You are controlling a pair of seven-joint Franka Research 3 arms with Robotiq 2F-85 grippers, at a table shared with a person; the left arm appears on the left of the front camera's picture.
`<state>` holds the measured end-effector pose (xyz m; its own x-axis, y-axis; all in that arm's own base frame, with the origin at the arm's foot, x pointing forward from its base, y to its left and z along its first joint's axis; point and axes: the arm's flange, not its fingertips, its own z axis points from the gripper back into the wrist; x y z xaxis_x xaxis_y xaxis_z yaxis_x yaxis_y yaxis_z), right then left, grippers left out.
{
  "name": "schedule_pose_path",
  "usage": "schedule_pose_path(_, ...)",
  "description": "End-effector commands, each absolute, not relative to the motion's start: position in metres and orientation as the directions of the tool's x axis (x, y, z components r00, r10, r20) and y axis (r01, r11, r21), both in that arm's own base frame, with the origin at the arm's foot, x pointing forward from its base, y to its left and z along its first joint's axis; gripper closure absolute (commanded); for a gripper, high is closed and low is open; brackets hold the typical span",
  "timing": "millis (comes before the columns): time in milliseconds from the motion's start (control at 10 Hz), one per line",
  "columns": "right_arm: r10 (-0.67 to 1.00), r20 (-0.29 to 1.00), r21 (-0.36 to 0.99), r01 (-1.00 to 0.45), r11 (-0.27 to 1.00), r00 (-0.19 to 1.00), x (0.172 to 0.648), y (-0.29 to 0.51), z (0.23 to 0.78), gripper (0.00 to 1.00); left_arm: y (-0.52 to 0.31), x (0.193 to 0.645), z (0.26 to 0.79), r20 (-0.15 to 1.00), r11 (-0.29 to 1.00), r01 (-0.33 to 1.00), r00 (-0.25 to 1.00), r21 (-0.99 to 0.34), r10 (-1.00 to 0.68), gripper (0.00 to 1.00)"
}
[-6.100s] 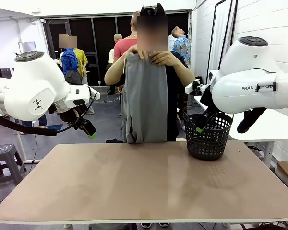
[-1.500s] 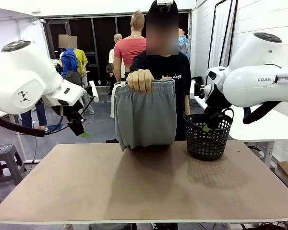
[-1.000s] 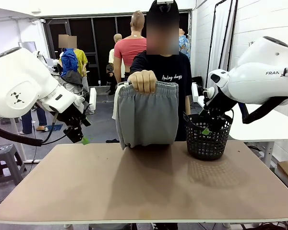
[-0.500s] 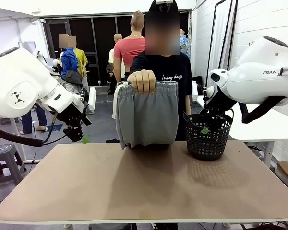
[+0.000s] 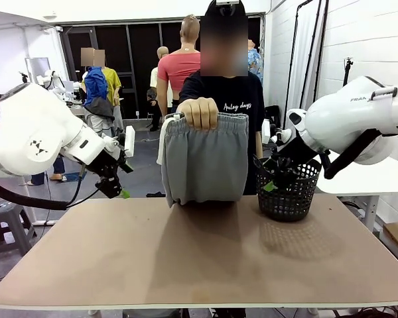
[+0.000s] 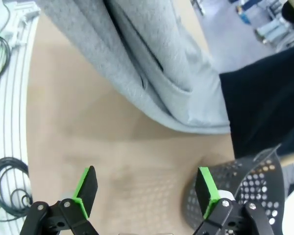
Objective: Fold the training pants.
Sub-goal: Grab both ends of the Training pants handed by a person.
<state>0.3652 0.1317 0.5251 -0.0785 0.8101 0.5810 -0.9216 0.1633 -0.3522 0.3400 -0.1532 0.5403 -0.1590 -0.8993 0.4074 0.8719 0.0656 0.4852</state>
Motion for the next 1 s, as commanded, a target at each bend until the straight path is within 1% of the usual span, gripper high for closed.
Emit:
schedule_pose_path(0, 0.743, 0.646, -0.387, -0.914, 0.119, -0.177, 0.384, 0.131, 0.507, 0.0, -0.147, 0.347, 0.513, 0.518, 0.081, 0.878, -0.202, 0.472, -0.831, 0.0)
schedule_pose_path(300, 0.691, 0.703, -0.344, -0.931, 0.121, -0.17, 0.397, 0.127, 0.493, 0.0, -0.152, 0.351, 0.502, 0.627, 0.079, 0.904, -0.227, 0.42, -0.745, 0.0)
schedule_pose_path(600, 0.615, 0.754, -0.37, -0.923, 0.109, -0.23, 0.402, 0.137, 0.499, 0.0, -0.161, 0.352, 0.498, 0.686, 0.083, 0.898, -0.268, 0.433, -0.676, 0.0)
schedule_pose_path(900, 0.571, 0.786, -0.343, -0.936, 0.081, -0.239, 0.402, 0.14, 0.499, 0.0, -0.168, 0.353, 0.498, 0.747, 0.076, 0.893, -0.321, 0.443, -0.583, 0.0)
